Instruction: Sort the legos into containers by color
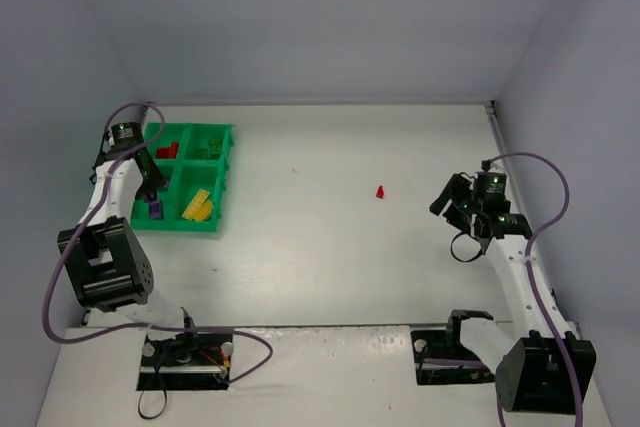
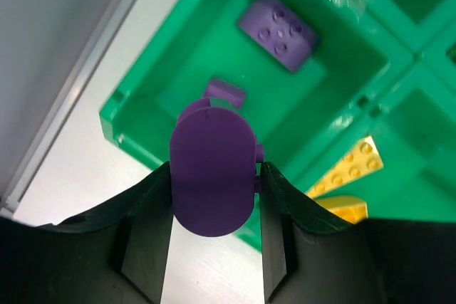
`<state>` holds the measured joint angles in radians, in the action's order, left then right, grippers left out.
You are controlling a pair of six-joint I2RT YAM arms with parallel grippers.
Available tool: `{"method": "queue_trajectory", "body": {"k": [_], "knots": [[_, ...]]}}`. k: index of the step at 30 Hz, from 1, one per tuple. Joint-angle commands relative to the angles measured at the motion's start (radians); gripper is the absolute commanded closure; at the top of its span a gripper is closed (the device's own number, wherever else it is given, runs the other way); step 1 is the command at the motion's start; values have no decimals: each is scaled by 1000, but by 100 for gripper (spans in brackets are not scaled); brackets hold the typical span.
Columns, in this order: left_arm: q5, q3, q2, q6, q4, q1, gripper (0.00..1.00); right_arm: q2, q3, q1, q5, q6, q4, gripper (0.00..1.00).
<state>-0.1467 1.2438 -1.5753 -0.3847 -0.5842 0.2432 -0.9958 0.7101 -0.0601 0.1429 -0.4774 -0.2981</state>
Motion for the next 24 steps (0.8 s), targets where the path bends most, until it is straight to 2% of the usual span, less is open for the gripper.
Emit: {"method": "queue_trajectory", "body": {"k": [1,3,4,5,6,9,15,17,21,24], "knots": [[-16,97,-40,18,12,18,90,10,5,-3,15,10,40,35],[5,106,-87,18,17,18,82,6,6,-3,18,8,40,35],[12,109,-95,9,20,16,69,6,6,-1,18,11,40,35],[24,109,-95,4,21,16,62,6,6,-1,20,11,40,35],[27,109,-92,1,21,15,50,8,6,-1,20,13,40,35],[30,112,-62,7,17,1,35,6,6,-1,18,13,40,35],[32,140,34,21,-5,-51,30,5,8,-1,14,13,40,35],[30,169,55,24,-20,-122,30,6,6,-1,14,13,42,35],[44,235,54,24,-16,-349,31,2,9,-1,15,11,40,38],[93,319,-17,27,4,-533,31,2,14,-3,23,11,39,41]]}}
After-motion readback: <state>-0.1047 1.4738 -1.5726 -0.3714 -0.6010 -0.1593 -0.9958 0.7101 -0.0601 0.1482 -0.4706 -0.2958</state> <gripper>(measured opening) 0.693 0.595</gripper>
